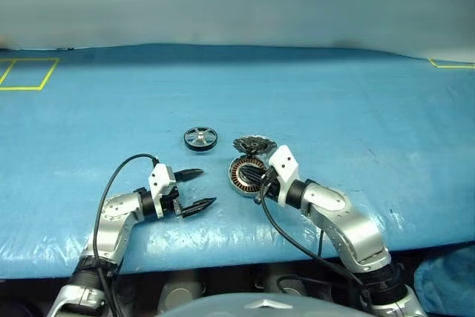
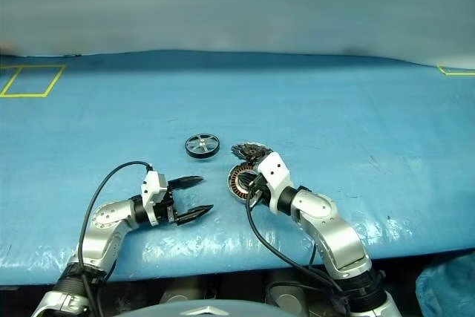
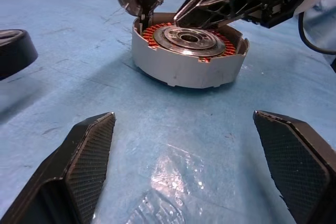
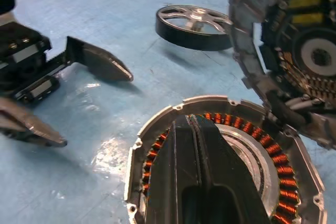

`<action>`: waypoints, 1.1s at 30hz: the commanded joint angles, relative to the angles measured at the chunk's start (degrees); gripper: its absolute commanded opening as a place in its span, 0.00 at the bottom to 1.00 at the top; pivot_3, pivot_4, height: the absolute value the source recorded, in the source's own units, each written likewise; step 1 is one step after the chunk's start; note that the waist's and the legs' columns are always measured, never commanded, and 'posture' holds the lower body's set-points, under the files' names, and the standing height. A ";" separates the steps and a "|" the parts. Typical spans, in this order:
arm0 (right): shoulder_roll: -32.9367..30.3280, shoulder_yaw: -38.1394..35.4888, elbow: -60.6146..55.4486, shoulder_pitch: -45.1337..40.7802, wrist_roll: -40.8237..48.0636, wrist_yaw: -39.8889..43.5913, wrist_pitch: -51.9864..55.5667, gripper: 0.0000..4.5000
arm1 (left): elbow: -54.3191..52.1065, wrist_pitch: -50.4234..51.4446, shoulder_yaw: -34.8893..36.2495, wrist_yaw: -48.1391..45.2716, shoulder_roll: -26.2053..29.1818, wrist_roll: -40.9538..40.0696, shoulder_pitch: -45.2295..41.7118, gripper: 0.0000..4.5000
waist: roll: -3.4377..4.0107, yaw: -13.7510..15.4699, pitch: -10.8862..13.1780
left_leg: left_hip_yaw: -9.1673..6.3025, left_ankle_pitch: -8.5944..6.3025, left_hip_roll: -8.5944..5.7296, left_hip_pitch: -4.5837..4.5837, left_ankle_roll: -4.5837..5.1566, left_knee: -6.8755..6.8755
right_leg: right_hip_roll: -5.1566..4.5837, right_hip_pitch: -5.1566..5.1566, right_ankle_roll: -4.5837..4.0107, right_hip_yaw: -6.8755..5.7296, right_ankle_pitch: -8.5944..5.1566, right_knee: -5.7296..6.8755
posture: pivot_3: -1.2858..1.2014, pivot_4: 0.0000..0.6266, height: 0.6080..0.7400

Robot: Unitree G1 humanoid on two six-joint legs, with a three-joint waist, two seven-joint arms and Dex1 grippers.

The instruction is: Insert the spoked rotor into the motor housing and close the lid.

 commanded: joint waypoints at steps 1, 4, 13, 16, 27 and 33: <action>-3.31 0.17 -6.58 -0.70 1.62 2.59 2.37 0.01 | -6.98 3.68 4.11 1.95 1.31 -4.27 -0.75 1.00 | -0.01 0.04 0.01 | 0.00 0.00 0.00 -0.01 0.00 0.00 | 0.00 0.00 0.00 -0.01 0.00 0.00 | 0.52 0.24 1.00; -6.77 -0.19 -10.57 -0.02 2.65 4.10 4.14 0.01 | -15.23 9.23 4.53 3.52 4.23 -4.85 -2.14 1.00 | -0.05 0.14 0.04 | -0.04 0.00 -0.01 -0.04 0.00 0.01 | -0.01 0.01 0.00 -0.03 0.00 -0.02 | 0.52 0.24 1.00; -10.64 -0.31 -13.94 2.78 1.72 2.97 5.14 0.01 | -20.76 23.05 0.63 4.43 10.41 -2.69 -15.71 1.00 | -0.11 0.20 0.08 | -0.06 0.03 -0.09 0.00 -0.04 0.02 | 0.11 0.08 0.21 0.00 -0.11 -0.01 | 0.52 0.24 1.00; -9.41 -0.50 -14.49 4.05 1.46 0.91 4.77 0.01 | -18.76 22.49 -0.19 3.15 11.44 -1.44 -18.75 1.00 | -0.11 -0.03 0.08 | -0.01 0.03 -0.13 0.01 -0.05 0.00 | 0.15 0.06 0.21 0.04 -0.11 -0.01 | 0.52 0.24 1.00; -7.29 0.23 -15.87 7.73 0.50 -3.01 3.91 0.01 | -17.28 21.47 -0.21 3.16 10.15 -0.89 -17.98 1.00 | -0.14 0.09 0.11 | 0.01 0.04 -0.10 0.00 -0.06 0.02 | 0.13 0.07 0.24 0.07 -0.11 -0.02 | 0.52 0.24 1.00; -7.52 -0.20 -14.95 6.66 0.62 -2.75 3.82 0.01 | -15.60 20.82 0.61 3.97 10.31 -0.07 -17.60 1.00 | -0.14 0.14 0.11 | -0.02 0.06 -0.10 0.01 -0.09 0.02 | 0.14 0.07 0.25 0.06 -0.10 0.00 | 0.52 0.24 1.00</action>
